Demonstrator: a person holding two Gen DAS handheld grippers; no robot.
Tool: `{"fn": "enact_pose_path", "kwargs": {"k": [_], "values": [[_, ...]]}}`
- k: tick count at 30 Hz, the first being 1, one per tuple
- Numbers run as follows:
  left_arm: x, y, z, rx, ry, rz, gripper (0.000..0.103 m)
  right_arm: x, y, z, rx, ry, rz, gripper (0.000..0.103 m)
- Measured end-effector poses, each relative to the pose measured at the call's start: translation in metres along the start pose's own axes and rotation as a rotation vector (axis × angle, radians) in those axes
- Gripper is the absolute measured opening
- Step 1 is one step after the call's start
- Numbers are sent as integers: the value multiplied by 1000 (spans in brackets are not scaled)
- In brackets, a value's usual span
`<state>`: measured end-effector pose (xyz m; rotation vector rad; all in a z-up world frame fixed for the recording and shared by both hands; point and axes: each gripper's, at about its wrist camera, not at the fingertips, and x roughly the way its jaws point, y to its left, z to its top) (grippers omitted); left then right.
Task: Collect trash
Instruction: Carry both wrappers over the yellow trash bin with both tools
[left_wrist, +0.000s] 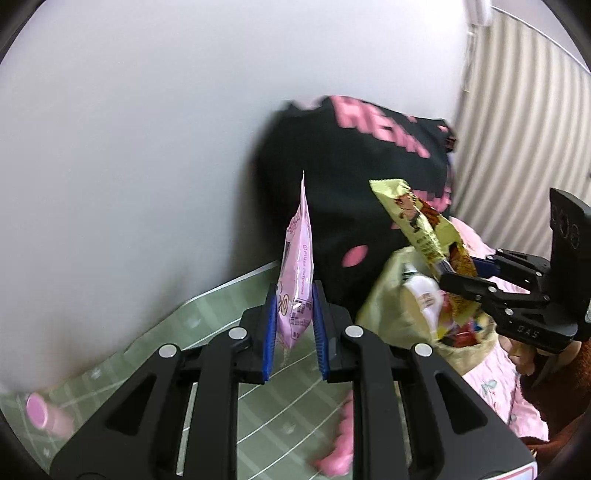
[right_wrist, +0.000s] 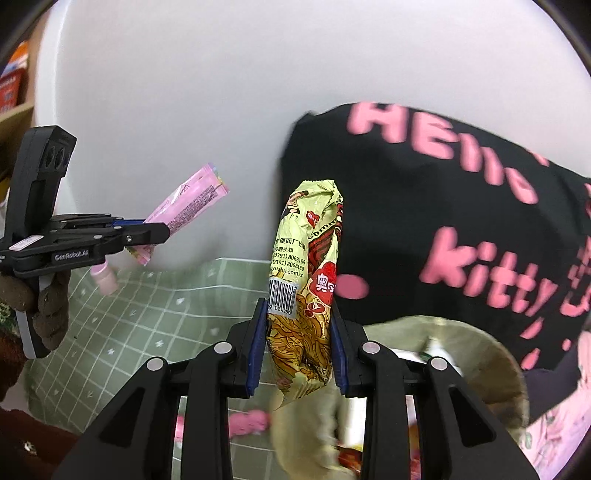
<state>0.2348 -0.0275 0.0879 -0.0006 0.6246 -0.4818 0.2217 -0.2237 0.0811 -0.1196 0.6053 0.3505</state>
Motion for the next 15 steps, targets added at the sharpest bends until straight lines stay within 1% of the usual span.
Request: {"fn": "enact_pose_path", "kwargs": {"k": [3,6,9,11,13,15], "values": [[16,-19,8,38,14,-60,17,-18,-25,-7,52,-17,-76,29],[37,-44,13,68,53,-165,17,-36,-47,-17,106,-26,-148,29],[59,-69,11,94,100,-247,17,-54,-78,-32,185,-13,-216,29],[78,-87,9,102,148,-307,17,-59,-92,-41,225,8,-230,29],[95,-103,5,103,194,-360,17,-59,-106,-52,266,45,-243,29],[115,-121,-1,119,242,-413,17,-53,-114,-64,303,88,-239,29]]}}
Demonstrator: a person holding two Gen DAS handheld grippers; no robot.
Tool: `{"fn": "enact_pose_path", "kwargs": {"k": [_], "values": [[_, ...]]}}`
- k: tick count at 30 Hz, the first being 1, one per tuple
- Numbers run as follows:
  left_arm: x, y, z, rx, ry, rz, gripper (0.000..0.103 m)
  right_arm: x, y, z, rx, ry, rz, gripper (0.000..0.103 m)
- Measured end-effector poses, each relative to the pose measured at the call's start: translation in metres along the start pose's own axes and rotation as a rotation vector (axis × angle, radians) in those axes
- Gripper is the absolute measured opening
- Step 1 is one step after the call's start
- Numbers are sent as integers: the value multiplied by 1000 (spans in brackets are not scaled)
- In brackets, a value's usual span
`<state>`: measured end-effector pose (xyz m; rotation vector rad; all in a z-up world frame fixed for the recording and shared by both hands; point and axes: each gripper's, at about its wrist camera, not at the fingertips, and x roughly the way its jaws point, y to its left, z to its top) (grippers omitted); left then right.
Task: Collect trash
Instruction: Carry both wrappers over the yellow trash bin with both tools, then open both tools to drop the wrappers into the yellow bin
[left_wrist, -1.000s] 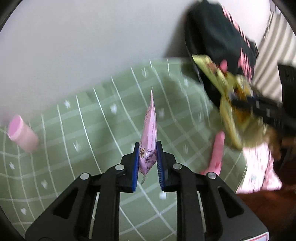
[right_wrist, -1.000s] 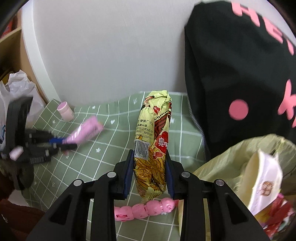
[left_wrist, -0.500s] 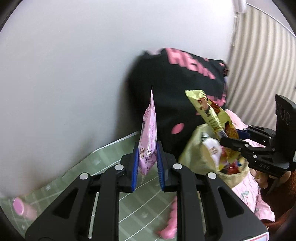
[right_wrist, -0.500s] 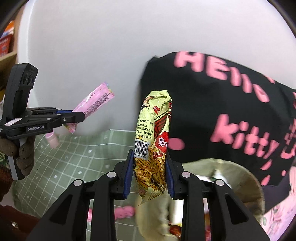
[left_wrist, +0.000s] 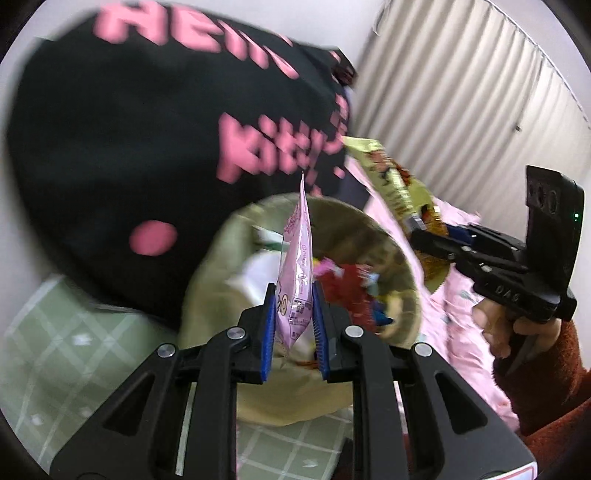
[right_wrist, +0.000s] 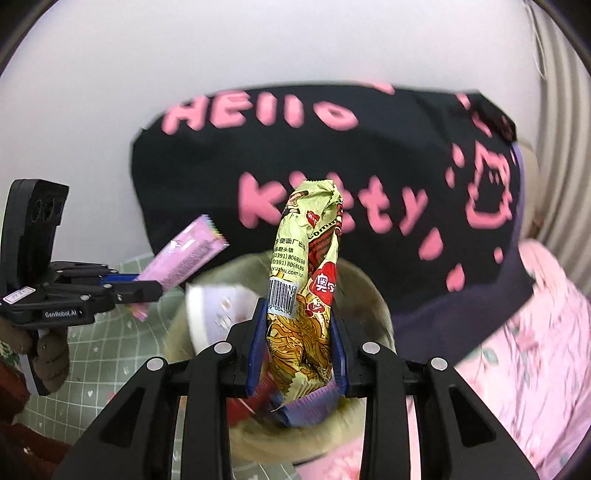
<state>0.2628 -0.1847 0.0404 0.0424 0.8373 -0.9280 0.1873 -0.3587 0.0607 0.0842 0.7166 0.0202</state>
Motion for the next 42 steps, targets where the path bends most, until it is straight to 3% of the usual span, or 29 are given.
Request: {"fn": "enact_pose_path", "kwargs": {"k": [8,15,25,34,37,42], "values": [[70,3,3,18,142,23,18,57,-3,-24,39,176,51,29],[94,8,10,33,169,17,17,79,5,-14,-52,197,-20,29],[70,22,6,21,161,-19,17,75,0,-17,-14,191,-27,29],[58,40,10,-21,139,-137,18,59,5,-24,53,162,-46,30],[54,41,14,-26,135,-166,23,57,10,-24,54,144,-59,31],[44,50,22,-58,113,-216,42,54,22,-21,38,127,-112,40]]}}
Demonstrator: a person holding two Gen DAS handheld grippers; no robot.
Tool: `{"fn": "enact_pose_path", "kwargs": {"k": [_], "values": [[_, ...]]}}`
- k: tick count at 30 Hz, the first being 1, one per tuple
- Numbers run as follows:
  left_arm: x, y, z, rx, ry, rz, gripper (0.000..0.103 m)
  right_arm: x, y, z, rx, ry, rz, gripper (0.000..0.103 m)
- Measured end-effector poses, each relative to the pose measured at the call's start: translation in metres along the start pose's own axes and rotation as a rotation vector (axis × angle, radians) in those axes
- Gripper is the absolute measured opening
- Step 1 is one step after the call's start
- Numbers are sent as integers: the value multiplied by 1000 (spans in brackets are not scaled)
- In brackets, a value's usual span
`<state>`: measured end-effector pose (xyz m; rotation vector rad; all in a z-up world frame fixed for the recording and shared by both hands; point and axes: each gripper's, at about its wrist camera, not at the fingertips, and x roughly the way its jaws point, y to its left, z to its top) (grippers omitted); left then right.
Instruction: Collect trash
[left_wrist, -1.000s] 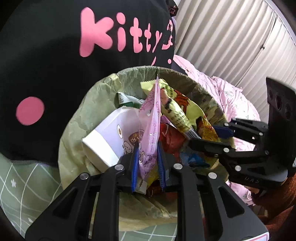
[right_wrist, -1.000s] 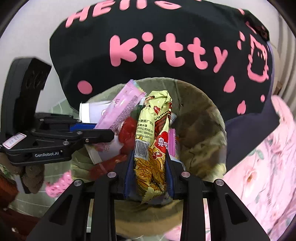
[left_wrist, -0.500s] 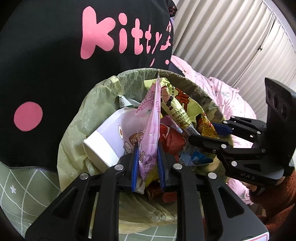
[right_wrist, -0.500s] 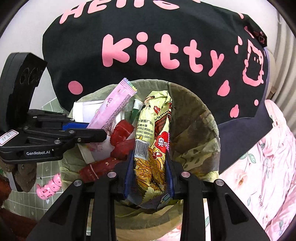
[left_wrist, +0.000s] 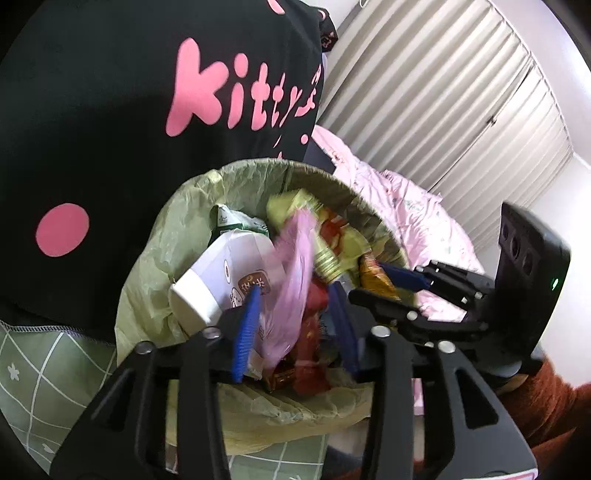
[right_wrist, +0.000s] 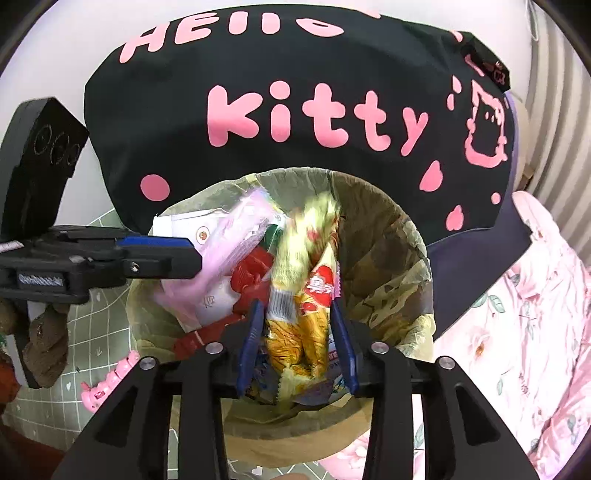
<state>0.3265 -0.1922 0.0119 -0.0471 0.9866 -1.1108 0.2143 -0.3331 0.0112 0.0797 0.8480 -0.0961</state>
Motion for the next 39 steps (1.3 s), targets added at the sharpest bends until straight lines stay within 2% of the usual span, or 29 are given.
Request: {"fn": "enact_pose_path", "kwargs": {"k": [3,5,7,9,11,15,19,23,26,28,30,33,35,39], "values": [[-11,4,-2,-4,-25,-18,48,-4,9,-2,-28,-6,-49,44],[-23,5,-9,4,-49,17,52,-8,12,-4,-29,-19,-82,44],[-38,5,-21,-6,-79,67,58,-16,14,-7,-15,-47,-90,45],[-54,2,-38,-21,-114,147,70,-25,18,-10,-8,-81,-86,48],[-67,-5,-56,-30,-142,217,75,-37,25,-14,-1,-116,-78,48],[-104,-14,-101,-92,-211,372,82,-54,43,-23,-8,-141,28,48],[-138,-32,-144,-173,-274,531,82,-75,70,-40,-75,-161,143,48],[-167,-61,-188,-221,-310,726,82,-98,97,-61,-134,-160,258,48],[-187,-81,-214,-264,-348,852,82,-109,114,-76,-169,-151,316,48],[-201,-89,-226,-326,-384,891,82,-120,124,-87,-205,-154,348,48],[-209,-103,-234,-335,-418,916,82,-131,132,-96,-234,-174,357,48],[-213,-131,-249,-324,-452,1036,82,-145,135,-105,-250,-196,369,48],[-216,-142,-259,-330,-468,1056,82,-152,134,-109,-252,-208,377,48],[-217,-154,-271,-354,-470,1049,82,-161,131,-116,-259,-217,391,48]]}}
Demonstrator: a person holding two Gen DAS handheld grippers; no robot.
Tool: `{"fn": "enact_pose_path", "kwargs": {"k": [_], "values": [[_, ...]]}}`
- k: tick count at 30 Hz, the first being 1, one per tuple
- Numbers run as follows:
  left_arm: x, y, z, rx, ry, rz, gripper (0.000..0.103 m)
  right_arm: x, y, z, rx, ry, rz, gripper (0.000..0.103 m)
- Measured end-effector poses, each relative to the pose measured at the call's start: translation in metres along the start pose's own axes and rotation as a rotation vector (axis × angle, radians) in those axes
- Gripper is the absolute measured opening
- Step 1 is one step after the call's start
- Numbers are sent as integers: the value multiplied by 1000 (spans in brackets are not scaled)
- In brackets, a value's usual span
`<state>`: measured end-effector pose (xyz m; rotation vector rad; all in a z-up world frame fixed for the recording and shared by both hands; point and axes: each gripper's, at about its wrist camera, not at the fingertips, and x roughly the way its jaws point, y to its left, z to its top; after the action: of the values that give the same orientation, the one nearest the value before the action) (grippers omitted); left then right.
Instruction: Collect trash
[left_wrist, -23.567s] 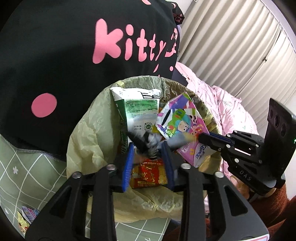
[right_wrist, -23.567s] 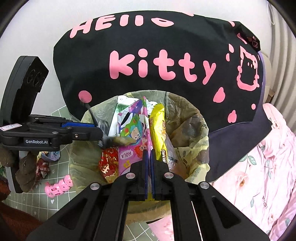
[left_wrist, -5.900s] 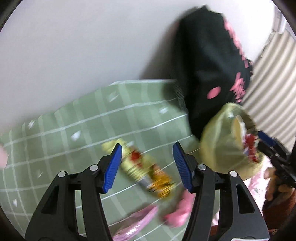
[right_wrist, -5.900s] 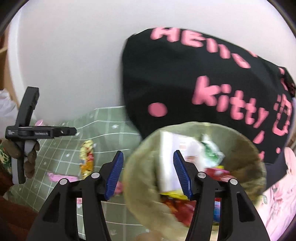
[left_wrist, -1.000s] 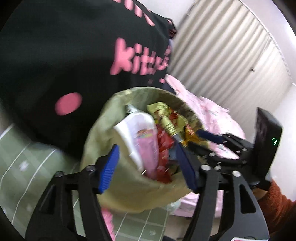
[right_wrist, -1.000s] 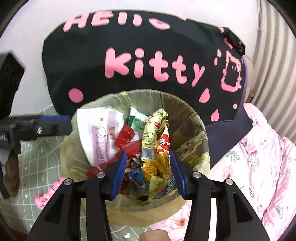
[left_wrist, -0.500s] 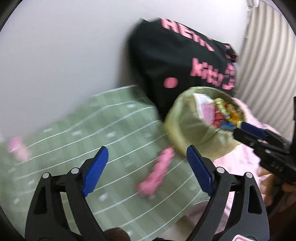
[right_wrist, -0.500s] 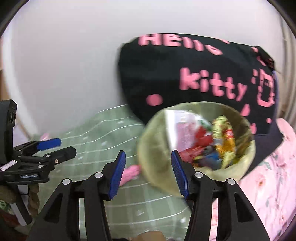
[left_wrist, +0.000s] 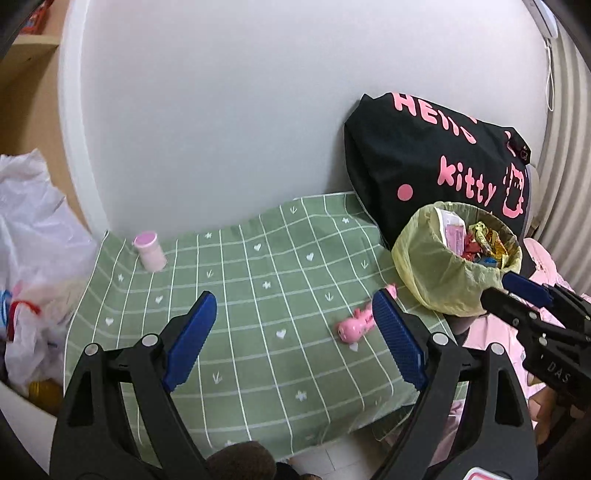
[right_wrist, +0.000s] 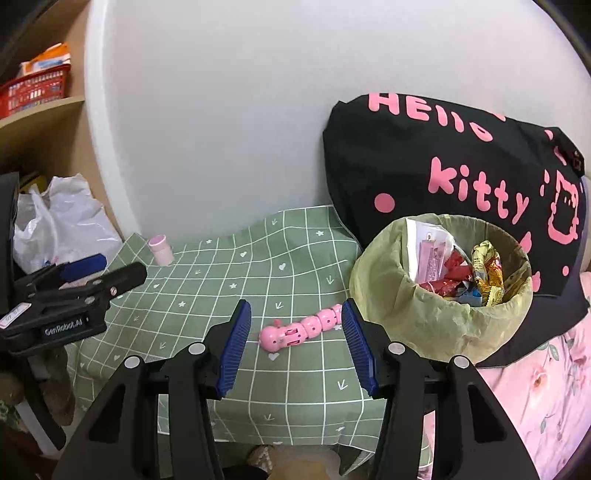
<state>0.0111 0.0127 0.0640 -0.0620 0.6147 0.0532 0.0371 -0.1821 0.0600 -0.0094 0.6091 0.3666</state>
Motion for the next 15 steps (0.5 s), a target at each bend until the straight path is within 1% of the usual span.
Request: {"fn": "enact_pose_path", "kwargs": {"k": [8,15], "values": [[-11,1,-8,-17,11,1,82,-8,0,-6,18,-8,6,48],[-15,-5,-9,-1,9,-16,82,-12,-1,-8,24,-18,-6,48]]}}
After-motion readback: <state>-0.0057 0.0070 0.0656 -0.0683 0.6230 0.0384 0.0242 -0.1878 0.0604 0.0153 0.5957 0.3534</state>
